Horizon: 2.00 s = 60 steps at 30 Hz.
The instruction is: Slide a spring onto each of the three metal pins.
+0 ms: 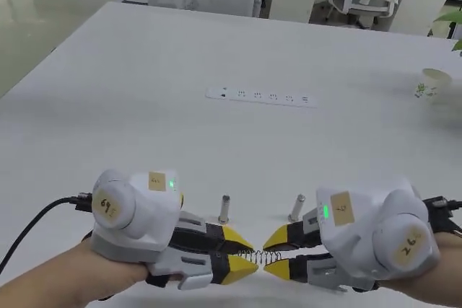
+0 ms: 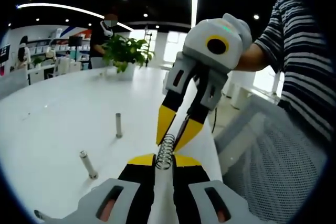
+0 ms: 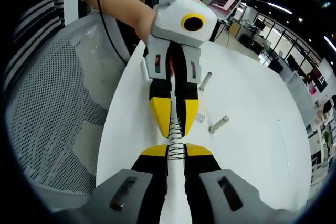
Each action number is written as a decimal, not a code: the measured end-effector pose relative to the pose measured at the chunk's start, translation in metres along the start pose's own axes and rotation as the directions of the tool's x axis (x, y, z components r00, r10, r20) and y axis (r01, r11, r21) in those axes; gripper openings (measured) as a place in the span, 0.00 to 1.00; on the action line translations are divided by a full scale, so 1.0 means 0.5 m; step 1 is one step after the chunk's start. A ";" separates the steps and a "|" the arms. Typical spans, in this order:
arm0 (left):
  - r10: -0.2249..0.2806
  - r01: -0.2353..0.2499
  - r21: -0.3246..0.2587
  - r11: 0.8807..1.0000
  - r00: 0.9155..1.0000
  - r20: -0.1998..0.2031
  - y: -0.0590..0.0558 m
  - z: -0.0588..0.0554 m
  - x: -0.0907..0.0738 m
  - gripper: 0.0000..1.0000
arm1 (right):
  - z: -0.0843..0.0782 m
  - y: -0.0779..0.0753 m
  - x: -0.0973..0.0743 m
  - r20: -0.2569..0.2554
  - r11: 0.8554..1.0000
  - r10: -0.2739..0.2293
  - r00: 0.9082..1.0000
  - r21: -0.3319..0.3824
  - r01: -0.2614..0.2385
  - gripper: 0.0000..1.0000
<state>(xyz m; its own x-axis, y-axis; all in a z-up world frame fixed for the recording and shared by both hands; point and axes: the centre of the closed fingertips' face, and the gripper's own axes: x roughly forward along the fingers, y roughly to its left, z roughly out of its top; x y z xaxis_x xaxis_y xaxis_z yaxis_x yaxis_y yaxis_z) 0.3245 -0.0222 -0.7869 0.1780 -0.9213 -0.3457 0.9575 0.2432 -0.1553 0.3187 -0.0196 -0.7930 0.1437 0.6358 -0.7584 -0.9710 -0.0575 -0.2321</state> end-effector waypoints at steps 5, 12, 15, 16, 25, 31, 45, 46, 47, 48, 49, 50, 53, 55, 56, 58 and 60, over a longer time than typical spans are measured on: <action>-0.014 0.014 0.007 1.000 1.000 -0.006 0.000 -0.006 0.003 0.03 | -0.006 0.002 0.005 0.008 1.000 0.008 1.000 0.028 -0.008 0.08; -0.044 0.044 0.020 0.999 0.999 -0.018 -0.004 -0.013 0.008 0.02 | -0.011 0.010 0.008 0.014 0.998 0.015 1.000 0.059 -0.015 0.08; -0.054 0.054 0.023 0.998 0.998 -0.020 -0.007 -0.013 0.007 0.02 | -0.011 0.013 0.010 0.018 0.996 0.016 1.000 0.082 -0.017 0.08; -0.056 0.056 0.023 0.998 0.998 -0.020 -0.007 -0.013 0.007 0.02 | -0.011 0.013 0.010 0.020 0.996 0.016 1.000 0.086 -0.018 0.08; -0.075 0.076 0.013 0.997 0.997 -0.017 -0.014 -0.012 0.006 0.02 | -0.014 0.017 0.008 0.012 0.996 0.018 1.000 0.083 -0.019 0.11; -0.084 0.084 0.017 0.996 0.996 -0.026 -0.020 -0.016 0.002 0.02 | -0.031 0.022 0.003 0.002 0.996 0.020 1.000 0.089 -0.020 0.10; -0.075 0.075 0.018 0.997 0.997 -0.037 -0.020 -0.019 -0.003 0.02 | -0.024 0.025 -0.001 0.019 1.000 0.008 1.000 0.029 -0.009 0.07; -0.071 0.071 0.019 0.997 0.997 -0.035 -0.019 -0.018 -0.004 0.02 | -0.020 0.021 -0.004 0.028 1.000 0.002 1.000 0.024 -0.003 0.07; -0.069 0.070 0.018 0.997 0.997 -0.034 -0.018 -0.017 -0.004 0.02 | -0.018 0.020 -0.007 0.035 1.000 -0.001 0.999 0.020 0.000 0.07; -0.068 0.069 0.017 0.998 0.997 -0.031 -0.018 -0.016 -0.005 0.02 | -0.014 0.018 -0.010 0.042 1.000 -0.002 0.999 0.020 0.001 0.07; -0.067 0.068 0.016 0.998 0.997 -0.029 -0.017 -0.015 -0.006 0.02 | -0.011 0.016 -0.013 0.049 1.000 -0.005 0.999 0.020 0.004 0.07; -0.065 0.066 0.017 0.998 0.997 -0.028 -0.017 -0.015 -0.007 0.02 | -0.007 0.015 -0.016 0.057 1.000 -0.006 0.998 0.020 0.005 0.07; -0.063 0.063 0.017 0.998 0.998 -0.026 -0.016 -0.015 -0.008 0.02 | 0.006 0.010 -0.025 0.081 1.000 -0.009 0.997 0.013 0.008 0.07; -0.060 0.061 0.017 0.998 0.998 -0.029 -0.015 -0.016 -0.008 0.02 | 0.015 0.007 -0.027 0.097 1.000 -0.009 0.995 0.015 0.008 0.07; -0.060 0.061 0.022 0.998 0.998 -0.033 -0.015 -0.018 -0.007 0.02 | 0.022 0.007 -0.029 0.109 1.000 -0.002 0.994 0.020 0.000 0.07; -0.059 0.060 0.024 0.998 0.998 -0.037 -0.015 -0.020 -0.007 0.02 | 0.028 0.004 -0.029 0.124 1.000 -0.001 0.992 0.031 -0.003 0.07; -0.054 0.055 0.023 0.998 0.998 -0.035 -0.013 -0.019 -0.008 0.02 | 0.029 0.002 -0.028 0.127 0.999 0.002 0.992 0.036 -0.006 0.07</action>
<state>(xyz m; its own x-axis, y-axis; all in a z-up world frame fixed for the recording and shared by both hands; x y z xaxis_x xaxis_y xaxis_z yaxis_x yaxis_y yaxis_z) 0.3154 -0.0171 -0.7932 0.1177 -0.9221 -0.3686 0.9707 0.1851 -0.1530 0.3128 -0.0171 -0.7738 0.1166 0.7285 -0.6751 -0.9782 -0.0335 -0.2051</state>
